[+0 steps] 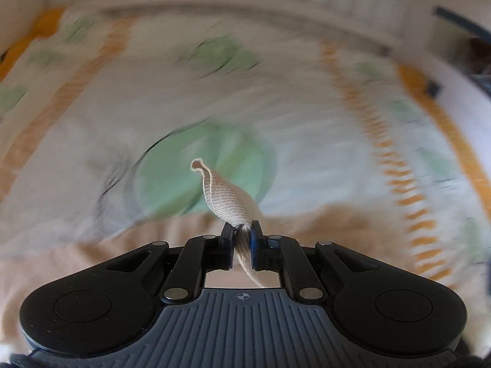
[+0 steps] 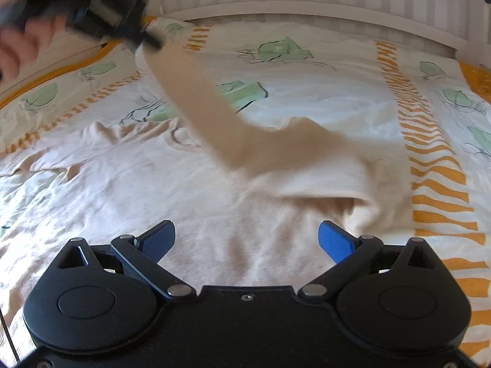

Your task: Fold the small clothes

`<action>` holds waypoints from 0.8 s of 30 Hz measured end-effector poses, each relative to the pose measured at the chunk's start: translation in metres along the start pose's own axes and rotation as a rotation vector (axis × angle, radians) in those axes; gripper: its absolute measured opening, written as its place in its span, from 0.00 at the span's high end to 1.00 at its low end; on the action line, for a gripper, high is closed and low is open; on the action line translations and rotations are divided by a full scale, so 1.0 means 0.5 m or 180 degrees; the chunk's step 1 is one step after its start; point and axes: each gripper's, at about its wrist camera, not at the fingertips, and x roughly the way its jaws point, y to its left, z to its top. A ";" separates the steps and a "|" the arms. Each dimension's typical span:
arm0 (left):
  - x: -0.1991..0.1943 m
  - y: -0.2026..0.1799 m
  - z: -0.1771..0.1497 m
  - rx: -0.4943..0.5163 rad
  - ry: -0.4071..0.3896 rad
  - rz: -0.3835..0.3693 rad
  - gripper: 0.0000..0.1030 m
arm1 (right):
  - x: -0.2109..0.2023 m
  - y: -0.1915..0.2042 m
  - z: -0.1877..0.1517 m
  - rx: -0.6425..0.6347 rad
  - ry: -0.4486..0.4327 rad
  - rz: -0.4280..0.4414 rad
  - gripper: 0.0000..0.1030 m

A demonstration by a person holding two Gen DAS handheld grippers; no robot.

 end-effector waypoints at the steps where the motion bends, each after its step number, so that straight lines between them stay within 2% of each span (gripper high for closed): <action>1: 0.018 0.026 -0.010 -0.0067 0.0081 0.0068 0.91 | 0.002 0.003 -0.001 -0.0014 0.0012 0.0011 0.03; 7: 0.113 0.139 -0.075 -0.0499 0.0459 0.0261 0.90 | 0.012 -0.005 -0.006 0.0085 0.0086 0.0118 0.03; 11: 0.145 0.170 -0.122 -0.0571 0.0664 0.0249 0.88 | 0.021 -0.021 -0.010 0.0272 0.0179 0.0183 0.03; 15: 0.139 0.165 -0.144 -0.0391 0.0559 0.0324 0.83 | 0.036 -0.049 -0.014 0.0486 0.0265 0.0112 0.03; 16: 0.137 0.161 -0.146 -0.0307 0.0543 0.0375 0.75 | 0.042 -0.061 -0.015 0.0554 0.0302 0.0061 0.03; 19: 0.116 0.145 -0.157 0.0032 0.0474 0.0615 0.66 | 0.046 -0.099 -0.019 0.0846 0.0303 -0.0006 0.03; 22: 0.099 0.135 -0.177 0.0302 0.0357 0.0920 0.57 | 0.039 -0.117 -0.021 0.0971 0.0235 -0.0017 0.04; 24: 0.089 0.141 -0.194 0.0381 0.0374 0.1035 0.57 | 0.037 -0.117 -0.023 0.0966 0.0228 -0.0024 0.05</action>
